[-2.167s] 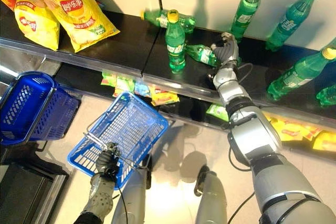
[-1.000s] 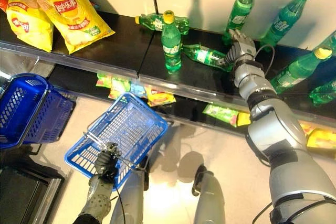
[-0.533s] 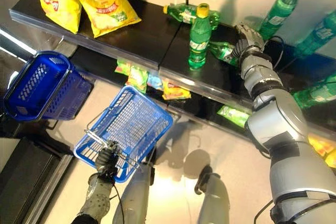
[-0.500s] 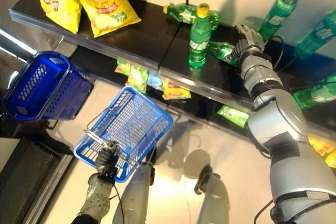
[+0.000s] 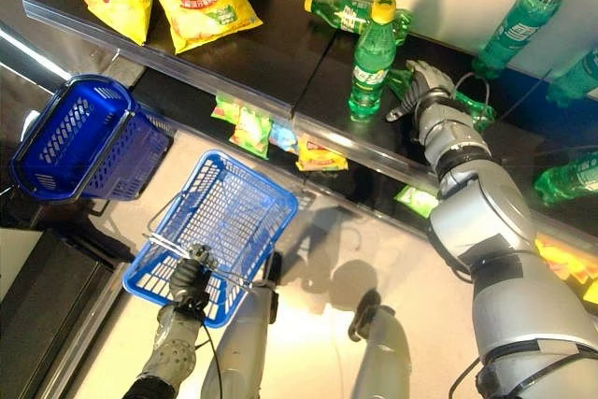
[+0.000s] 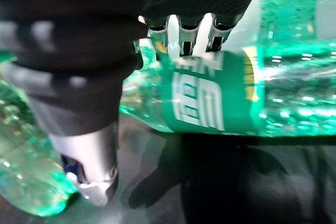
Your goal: Pick up the snacks into the basket
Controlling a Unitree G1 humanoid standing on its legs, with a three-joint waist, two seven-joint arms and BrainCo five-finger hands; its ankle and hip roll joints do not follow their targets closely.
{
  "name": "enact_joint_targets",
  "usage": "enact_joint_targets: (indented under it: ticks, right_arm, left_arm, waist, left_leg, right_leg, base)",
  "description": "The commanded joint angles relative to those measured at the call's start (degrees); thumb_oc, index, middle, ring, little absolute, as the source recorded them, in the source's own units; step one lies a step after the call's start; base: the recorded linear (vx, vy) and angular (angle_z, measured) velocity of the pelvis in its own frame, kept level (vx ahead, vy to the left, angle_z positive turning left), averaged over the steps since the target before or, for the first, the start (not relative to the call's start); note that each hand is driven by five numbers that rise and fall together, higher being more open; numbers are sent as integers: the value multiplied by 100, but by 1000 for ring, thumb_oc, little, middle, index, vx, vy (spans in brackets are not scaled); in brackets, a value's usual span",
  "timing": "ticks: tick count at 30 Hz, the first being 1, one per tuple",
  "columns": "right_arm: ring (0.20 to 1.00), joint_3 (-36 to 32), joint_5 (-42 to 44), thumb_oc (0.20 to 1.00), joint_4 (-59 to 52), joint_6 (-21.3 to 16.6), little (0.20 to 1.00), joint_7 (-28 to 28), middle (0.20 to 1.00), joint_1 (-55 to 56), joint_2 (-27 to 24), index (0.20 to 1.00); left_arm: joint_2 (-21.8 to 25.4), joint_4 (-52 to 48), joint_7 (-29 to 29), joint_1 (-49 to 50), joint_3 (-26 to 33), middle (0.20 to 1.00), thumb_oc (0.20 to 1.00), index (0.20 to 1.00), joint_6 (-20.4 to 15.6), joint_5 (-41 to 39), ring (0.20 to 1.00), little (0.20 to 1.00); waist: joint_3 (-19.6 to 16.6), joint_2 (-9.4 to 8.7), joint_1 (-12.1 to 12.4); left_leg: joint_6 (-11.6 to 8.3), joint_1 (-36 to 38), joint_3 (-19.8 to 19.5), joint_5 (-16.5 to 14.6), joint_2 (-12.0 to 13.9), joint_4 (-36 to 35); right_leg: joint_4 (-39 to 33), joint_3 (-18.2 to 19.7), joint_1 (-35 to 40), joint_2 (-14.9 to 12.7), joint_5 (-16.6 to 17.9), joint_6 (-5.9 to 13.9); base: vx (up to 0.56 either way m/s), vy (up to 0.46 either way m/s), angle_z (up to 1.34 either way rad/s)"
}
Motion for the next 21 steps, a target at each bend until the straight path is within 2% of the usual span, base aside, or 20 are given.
enact_joint_targets:
  ticks: [1, 6, 21]
  right_arm:
    - [1000, 189, -367, 1000, 352, 259, 1000, 8, 1000, -569, -251, 1000]
    - [1000, 197, -694, 1000, 486, 418, 1000, 15, 1000, -542, -370, 1000]
    - [1000, 164, -1020, 1000, 432, 512, 1000, 62, 1000, -270, -735, 1000]
  left_arm:
    - [223, -534, -241, 104, -95, 200, 200, 200, -124, 188, 200, 200]
    - [228, -582, -265, 123, -92, 200, 200, 200, -39, 211, 200, 200]
    - [245, -703, -328, 185, -83, 200, 200, 200, 38, 266, 200, 200]
  waist:
    - [-102, 116, 94]
    - [-112, 147, 104]
    - [-126, 241, 150]
  left_leg:
    - [359, -148, 128, -23, -81, 209]
    - [365, -168, 130, -25, -84, 235]
    - [375, -180, 122, -12, -91, 240]
  right_leg:
    - [-358, 211, 270, 81, 671, 412]
    - [-321, 201, 261, 66, 654, 417]
    - [-285, 212, 224, 51, 649, 435]
  base:
    - [0, 0, 0]
    - [0, 0, 0]
    - [0, 0, 0]
